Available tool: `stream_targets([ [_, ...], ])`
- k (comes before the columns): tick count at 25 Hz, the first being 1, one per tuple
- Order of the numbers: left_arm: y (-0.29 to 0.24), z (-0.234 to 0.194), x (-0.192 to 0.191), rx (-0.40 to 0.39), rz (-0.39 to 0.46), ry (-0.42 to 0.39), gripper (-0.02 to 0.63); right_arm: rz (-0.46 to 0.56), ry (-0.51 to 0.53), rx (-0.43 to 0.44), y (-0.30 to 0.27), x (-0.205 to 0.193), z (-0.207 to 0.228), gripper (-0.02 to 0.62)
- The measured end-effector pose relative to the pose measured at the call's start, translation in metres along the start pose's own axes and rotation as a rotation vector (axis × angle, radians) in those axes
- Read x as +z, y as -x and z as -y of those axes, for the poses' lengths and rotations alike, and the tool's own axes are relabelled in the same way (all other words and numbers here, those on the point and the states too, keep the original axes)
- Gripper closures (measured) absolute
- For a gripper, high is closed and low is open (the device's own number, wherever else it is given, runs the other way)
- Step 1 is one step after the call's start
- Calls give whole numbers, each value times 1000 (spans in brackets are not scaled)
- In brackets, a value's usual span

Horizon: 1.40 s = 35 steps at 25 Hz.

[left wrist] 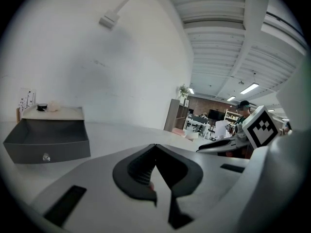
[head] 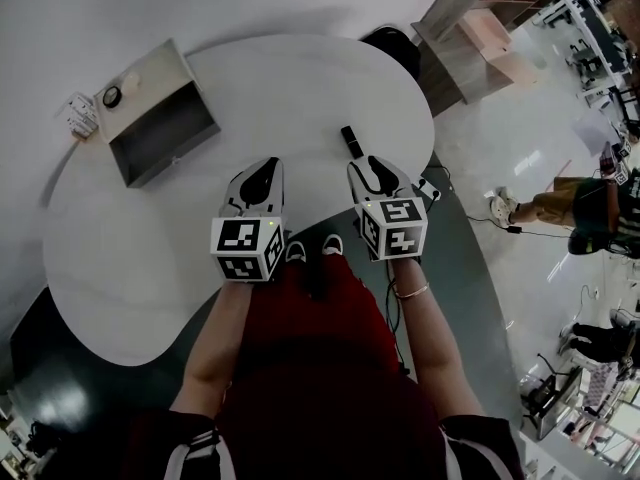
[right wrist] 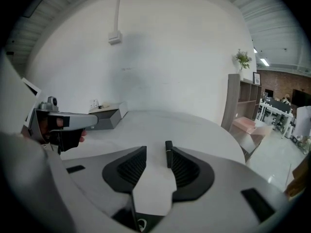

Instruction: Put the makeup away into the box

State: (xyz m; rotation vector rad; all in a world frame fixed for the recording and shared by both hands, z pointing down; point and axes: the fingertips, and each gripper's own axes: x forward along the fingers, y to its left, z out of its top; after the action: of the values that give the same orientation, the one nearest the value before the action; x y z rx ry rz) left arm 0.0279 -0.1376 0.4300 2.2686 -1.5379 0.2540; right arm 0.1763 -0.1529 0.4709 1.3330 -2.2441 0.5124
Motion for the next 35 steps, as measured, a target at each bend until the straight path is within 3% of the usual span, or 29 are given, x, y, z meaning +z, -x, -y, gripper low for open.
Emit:
stream_targets([
  [17, -20, -4, -20, 75, -63, 60, 584, -146, 106, 30, -44, -17, 26, 449],
  [35, -31, -23, -31, 140, -76, 114, 584, -301, 165, 61, -75, -32, 24, 450],
])
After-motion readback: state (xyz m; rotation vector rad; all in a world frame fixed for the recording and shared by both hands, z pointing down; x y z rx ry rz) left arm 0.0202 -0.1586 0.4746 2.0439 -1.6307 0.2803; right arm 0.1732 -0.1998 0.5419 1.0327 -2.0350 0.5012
